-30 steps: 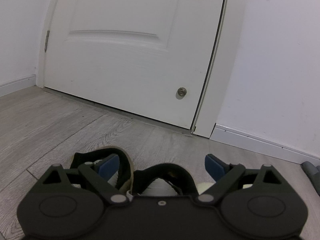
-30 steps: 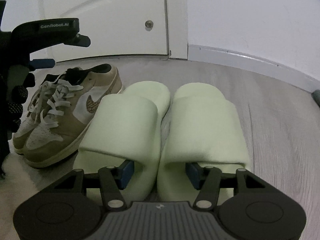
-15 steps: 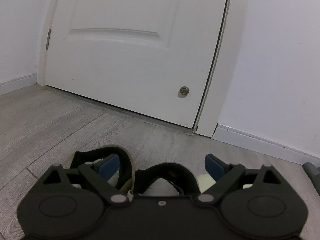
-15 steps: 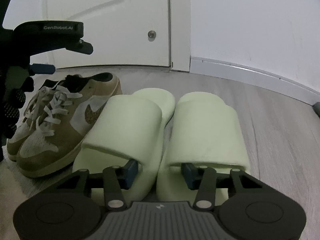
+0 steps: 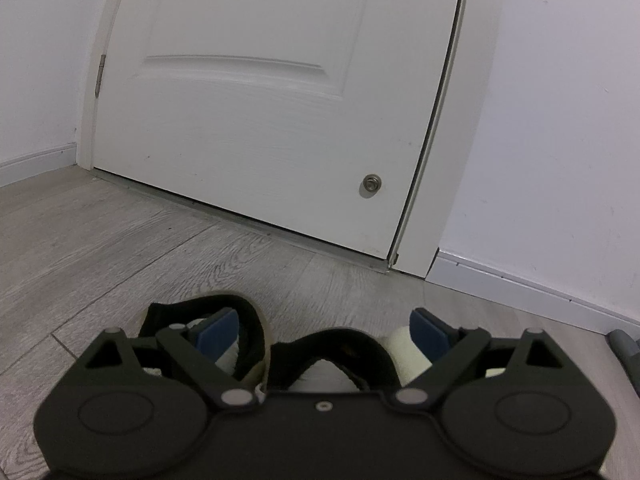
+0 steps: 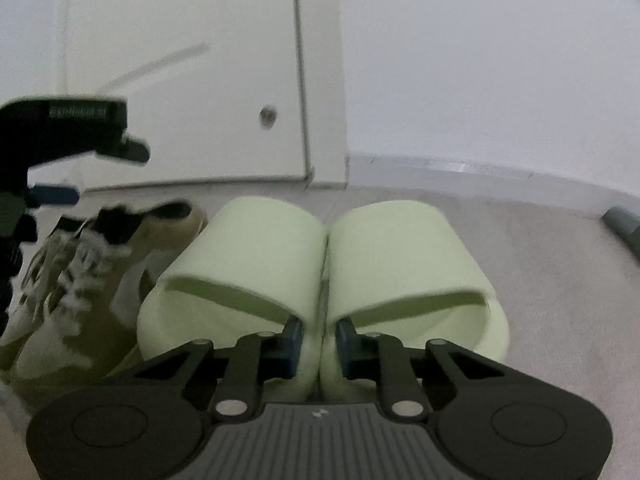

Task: Organize scattered shoes
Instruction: 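Grasp both pale green slides with the right tool while the left tool holds the black sandals, then carry the pale green slides with the right tool beside the grey slides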

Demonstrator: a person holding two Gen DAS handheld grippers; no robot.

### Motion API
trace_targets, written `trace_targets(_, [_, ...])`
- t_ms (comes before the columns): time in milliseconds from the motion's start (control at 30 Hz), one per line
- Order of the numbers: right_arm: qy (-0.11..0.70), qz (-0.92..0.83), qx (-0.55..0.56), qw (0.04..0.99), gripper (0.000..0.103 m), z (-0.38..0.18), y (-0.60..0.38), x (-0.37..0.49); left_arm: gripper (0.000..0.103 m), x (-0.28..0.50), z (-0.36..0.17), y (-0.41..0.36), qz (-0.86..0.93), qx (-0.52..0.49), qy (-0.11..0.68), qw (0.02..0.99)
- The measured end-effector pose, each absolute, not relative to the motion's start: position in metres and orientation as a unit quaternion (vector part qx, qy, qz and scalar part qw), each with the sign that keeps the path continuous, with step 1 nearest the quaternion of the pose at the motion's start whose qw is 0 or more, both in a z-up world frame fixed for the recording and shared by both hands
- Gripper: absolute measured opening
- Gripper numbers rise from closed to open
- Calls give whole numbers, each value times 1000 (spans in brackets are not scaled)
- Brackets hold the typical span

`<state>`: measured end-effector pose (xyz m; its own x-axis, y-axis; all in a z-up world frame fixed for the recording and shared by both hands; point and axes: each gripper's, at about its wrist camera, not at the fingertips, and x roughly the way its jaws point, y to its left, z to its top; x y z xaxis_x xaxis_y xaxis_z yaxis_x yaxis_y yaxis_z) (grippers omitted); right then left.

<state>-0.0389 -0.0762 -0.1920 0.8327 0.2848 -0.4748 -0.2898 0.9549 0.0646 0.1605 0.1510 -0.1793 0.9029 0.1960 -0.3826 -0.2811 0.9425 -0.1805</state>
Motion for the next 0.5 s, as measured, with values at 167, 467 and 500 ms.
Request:
trace_targets(167, [237, 142, -6, 961, 21, -186, -84, -32, 93, 158, -180, 150, 121, -114, 181, 969])
trace_targets(467, [205, 92, 3, 974, 21, -163, -126, -15, 93, 156, -180, 149, 120, -113, 175, 971])
trace_targets(500, [201, 86, 3, 976, 21, -161, -131, -13, 93, 156, -180, 148, 120, -113, 174, 971])
